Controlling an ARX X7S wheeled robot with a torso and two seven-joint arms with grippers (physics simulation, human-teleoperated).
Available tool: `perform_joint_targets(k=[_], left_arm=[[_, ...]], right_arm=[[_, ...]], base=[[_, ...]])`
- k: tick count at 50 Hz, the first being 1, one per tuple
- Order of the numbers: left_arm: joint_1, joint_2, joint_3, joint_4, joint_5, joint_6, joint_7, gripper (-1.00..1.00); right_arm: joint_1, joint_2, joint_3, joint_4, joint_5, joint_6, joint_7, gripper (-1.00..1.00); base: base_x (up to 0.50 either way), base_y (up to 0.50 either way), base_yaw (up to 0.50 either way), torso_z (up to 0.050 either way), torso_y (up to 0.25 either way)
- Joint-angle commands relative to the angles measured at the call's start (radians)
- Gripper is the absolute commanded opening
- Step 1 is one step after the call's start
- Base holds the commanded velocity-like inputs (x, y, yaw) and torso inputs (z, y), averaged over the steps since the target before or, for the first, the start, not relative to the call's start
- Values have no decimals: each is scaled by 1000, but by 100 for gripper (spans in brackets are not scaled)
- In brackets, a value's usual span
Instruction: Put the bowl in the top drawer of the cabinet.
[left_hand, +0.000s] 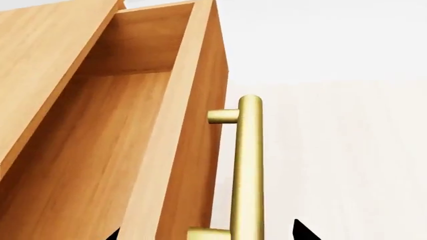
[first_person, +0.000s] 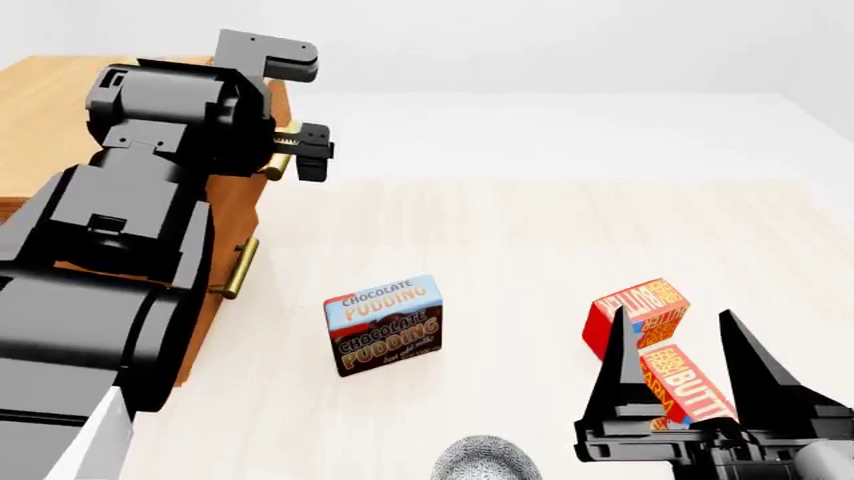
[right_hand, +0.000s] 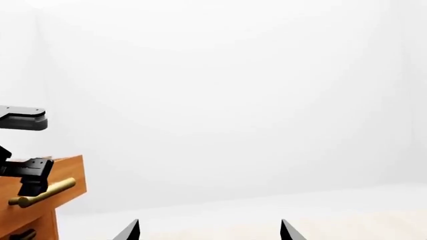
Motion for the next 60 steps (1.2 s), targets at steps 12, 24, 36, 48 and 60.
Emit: perform_joint_targets(k=[12, 24, 36, 48, 60], left_arm=[[60, 29, -2, 166, -49, -106, 63, 100], [96, 32, 83, 421, -276, -249, -13, 100], [74, 34, 320, 413, -620, -179, -146, 100], [-2, 35, 712, 394, -1111, -9, -264, 100], [-41, 27, 812, 501, -1312, 55, -325, 100]], right_arm=[[2, 5, -16, -5, -4, 3, 9, 100], [3, 11, -25, -18, -7, 13, 17, 100], [-6, 13, -29, -3, -6, -6, 9, 100], [-28, 17, -17, 10, 3, -38, -2, 100], [-50, 23, -7, 11, 9, -61, -6, 100]], base=[[0, 0, 0, 0, 0], [0, 0, 0, 0, 0], [0, 0, 0, 0, 0], [0, 0, 0, 0, 2], [-2, -1, -4, 0, 4]])
